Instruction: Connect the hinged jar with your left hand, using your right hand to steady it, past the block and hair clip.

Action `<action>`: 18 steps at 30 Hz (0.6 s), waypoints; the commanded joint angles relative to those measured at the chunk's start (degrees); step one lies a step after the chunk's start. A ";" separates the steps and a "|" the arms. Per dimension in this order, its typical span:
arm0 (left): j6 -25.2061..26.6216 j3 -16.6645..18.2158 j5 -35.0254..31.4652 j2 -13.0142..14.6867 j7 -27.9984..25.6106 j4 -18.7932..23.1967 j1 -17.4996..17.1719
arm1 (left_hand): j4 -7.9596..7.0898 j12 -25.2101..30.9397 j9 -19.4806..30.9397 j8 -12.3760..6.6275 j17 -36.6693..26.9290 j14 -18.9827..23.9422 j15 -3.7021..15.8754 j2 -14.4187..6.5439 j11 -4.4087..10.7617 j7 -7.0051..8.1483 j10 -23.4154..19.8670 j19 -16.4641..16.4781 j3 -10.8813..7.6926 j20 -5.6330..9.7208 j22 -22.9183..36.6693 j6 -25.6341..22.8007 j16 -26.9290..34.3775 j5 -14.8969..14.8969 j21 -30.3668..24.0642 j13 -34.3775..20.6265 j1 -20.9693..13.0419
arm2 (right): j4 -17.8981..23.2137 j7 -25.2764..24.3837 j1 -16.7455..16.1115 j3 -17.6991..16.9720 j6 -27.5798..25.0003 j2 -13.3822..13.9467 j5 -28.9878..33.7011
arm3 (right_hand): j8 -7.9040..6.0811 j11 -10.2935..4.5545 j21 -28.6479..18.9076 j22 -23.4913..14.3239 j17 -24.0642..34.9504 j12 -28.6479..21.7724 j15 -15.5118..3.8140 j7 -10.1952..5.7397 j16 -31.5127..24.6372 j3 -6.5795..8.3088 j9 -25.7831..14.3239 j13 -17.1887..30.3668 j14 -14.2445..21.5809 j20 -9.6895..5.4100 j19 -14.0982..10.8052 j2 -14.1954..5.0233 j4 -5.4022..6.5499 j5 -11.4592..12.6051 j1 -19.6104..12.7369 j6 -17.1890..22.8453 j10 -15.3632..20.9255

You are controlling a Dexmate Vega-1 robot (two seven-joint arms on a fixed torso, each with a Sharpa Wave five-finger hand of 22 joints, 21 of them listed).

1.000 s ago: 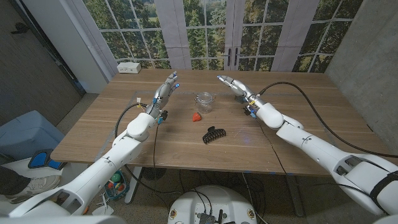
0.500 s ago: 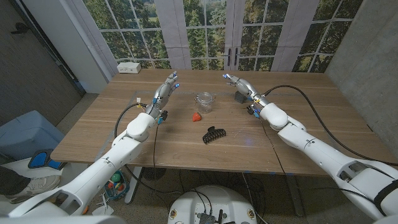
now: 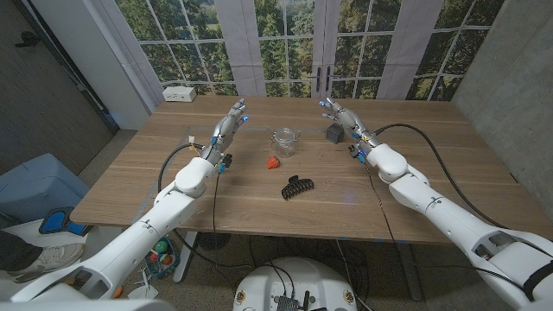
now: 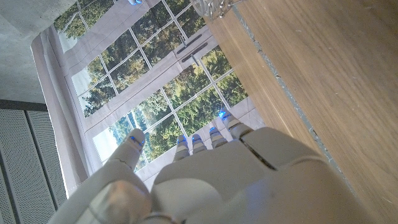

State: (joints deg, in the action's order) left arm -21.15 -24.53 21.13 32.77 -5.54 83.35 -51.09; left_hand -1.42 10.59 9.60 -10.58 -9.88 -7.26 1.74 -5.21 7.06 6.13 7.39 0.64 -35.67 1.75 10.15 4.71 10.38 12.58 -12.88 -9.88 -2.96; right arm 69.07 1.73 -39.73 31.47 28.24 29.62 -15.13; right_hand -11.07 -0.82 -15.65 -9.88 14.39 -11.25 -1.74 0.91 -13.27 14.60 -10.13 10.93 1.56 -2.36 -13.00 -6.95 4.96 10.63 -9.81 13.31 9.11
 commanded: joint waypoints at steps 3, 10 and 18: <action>0.20 0.13 -0.03 -0.03 0.07 -0.41 0.52 | -0.21 -0.14 0.19 0.03 -0.03 -0.42 5.05 -4.70 0.08 0.09 0.53 0.37 -0.48 6.19 -0.01 0.74 -0.24 0.46 0.17 -0.12 -0.56 | 1.21 1.45 -2.13 -3.11 -1.51 -0.42 -6.53 | -0.22 0.36 0.22 -0.05 0.02 -0.26 -2.26 0.18 0.27 0.38 -0.07 0.03 0.43 -0.50 -0.76 -0.29 -0.04 0.10 -0.54 0.52 0.84; 0.41 0.10 0.22 -0.09 0.38 -1.01 0.96 | -0.21 -0.17 0.18 0.05 -0.02 -0.52 5.02 -4.63 -0.02 0.05 0.64 0.35 -0.60 6.15 -0.01 0.85 -0.27 0.45 0.26 -0.12 -0.60 | 1.23 2.10 -2.70 -4.28 -2.26 -0.83 -9.44 | -0.18 0.35 0.37 -0.06 -0.14 -0.28 -2.13 0.21 0.29 0.52 -0.06 0.02 0.69 -0.54 -0.91 -0.28 -0.13 0.09 -0.49 0.64 1.04; 1.04 0.11 0.54 -0.05 0.47 -1.29 1.24 | -0.21 -0.16 0.18 0.03 0.00 -0.60 5.01 -4.55 -0.04 0.00 0.69 0.35 -0.73 6.18 -0.01 0.84 -0.29 0.44 0.35 -0.12 -0.64 | 1.04 2.04 -3.58 -5.65 -2.52 -1.38 -12.14 | -0.16 0.42 0.56 -0.06 -0.27 -0.27 -2.24 0.17 0.39 0.69 -0.06 0.00 0.74 -0.68 -1.02 -0.34 -0.21 0.07 -0.43 0.82 1.18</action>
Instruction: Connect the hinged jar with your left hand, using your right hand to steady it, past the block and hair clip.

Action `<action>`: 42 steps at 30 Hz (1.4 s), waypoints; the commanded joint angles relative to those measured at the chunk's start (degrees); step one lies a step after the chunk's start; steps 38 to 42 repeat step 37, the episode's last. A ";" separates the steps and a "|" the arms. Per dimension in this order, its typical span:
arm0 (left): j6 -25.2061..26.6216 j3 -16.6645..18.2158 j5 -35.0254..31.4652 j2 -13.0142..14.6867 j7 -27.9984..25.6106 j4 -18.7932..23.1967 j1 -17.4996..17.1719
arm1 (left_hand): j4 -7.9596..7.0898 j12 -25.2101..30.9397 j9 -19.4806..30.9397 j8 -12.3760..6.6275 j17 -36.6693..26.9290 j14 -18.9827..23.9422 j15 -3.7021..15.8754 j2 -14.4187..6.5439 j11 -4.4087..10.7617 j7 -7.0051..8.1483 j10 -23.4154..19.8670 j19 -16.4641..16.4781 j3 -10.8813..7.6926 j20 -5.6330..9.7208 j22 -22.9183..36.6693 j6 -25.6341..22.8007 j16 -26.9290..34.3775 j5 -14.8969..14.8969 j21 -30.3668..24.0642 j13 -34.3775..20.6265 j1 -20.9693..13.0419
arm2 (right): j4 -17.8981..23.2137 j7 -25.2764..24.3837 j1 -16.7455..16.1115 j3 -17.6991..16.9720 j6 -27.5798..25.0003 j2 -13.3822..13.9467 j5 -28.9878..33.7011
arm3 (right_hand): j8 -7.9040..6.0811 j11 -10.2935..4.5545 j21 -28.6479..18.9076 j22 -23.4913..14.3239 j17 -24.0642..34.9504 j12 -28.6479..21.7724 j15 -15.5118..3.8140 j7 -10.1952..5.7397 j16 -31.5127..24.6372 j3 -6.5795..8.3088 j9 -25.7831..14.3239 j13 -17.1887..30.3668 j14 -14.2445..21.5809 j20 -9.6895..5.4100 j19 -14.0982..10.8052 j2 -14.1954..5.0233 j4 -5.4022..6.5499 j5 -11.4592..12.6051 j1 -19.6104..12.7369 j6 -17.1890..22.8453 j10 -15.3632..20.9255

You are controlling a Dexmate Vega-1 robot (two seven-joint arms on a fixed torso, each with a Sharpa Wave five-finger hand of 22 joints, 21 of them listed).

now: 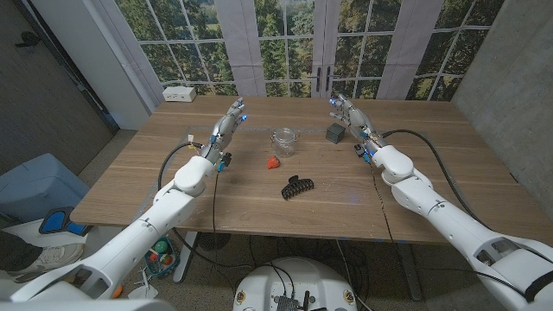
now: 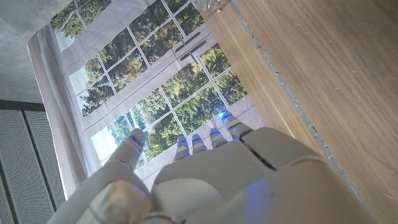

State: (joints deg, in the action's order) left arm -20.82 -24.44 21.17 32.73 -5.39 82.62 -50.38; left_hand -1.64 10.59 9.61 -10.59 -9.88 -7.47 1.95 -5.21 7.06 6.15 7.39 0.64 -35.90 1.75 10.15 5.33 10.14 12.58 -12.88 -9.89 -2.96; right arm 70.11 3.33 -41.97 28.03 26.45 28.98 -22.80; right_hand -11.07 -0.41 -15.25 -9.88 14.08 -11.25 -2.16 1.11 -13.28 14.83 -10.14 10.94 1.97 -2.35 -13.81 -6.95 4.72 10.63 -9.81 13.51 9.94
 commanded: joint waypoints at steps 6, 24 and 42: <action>1.06 0.08 0.39 0.29 0.08 -0.09 0.38 | 0.15 -0.15 0.18 0.01 0.04 -0.41 4.83 -4.25 -0.05 0.05 0.72 0.35 -0.53 6.20 -0.02 0.20 -0.07 0.39 0.44 -0.11 -0.69 | -0.28 0.14 -2.01 -3.70 -0.62 -1.25 -6.90 | -0.13 0.00 0.26 -0.07 -0.10 -0.25 -1.86 0.02 0.46 0.74 -0.05 -0.01 0.43 -0.80 -0.40 -0.56 -0.10 0.10 -0.54 0.72 0.42; 2.48 0.94 0.23 1.78 -1.68 3.68 -2.28 | 0.40 -0.13 0.17 -0.02 0.09 -0.48 4.80 -4.03 -0.07 0.02 0.76 0.40 -0.71 6.20 -0.02 0.17 -0.09 0.32 0.59 -0.11 -0.83 | 0.68 2.20 -5.14 -7.63 -1.48 -2.26 -15.51 | -0.20 0.31 0.42 -0.08 -0.33 -0.32 -1.64 0.31 0.41 1.17 -0.05 -0.03 1.01 -0.77 -1.10 -0.69 -0.42 0.04 -0.63 1.32 0.93; 5.58 2.12 -0.56 3.24 -5.20 8.32 -5.36 | 0.53 -0.16 0.17 0.00 0.10 -0.54 4.74 -4.01 -0.11 -0.04 0.90 0.39 -0.87 6.20 -0.02 0.25 -0.10 0.27 0.71 -0.11 -0.91 | -3.40 5.76 -5.03 -13.18 0.35 -5.91 -25.12 | -0.44 1.10 0.56 -0.10 -0.40 -0.66 -1.36 1.26 0.12 1.40 -0.05 -0.03 1.77 -0.63 -2.07 -0.63 -1.10 -0.11 -0.81 2.61 2.32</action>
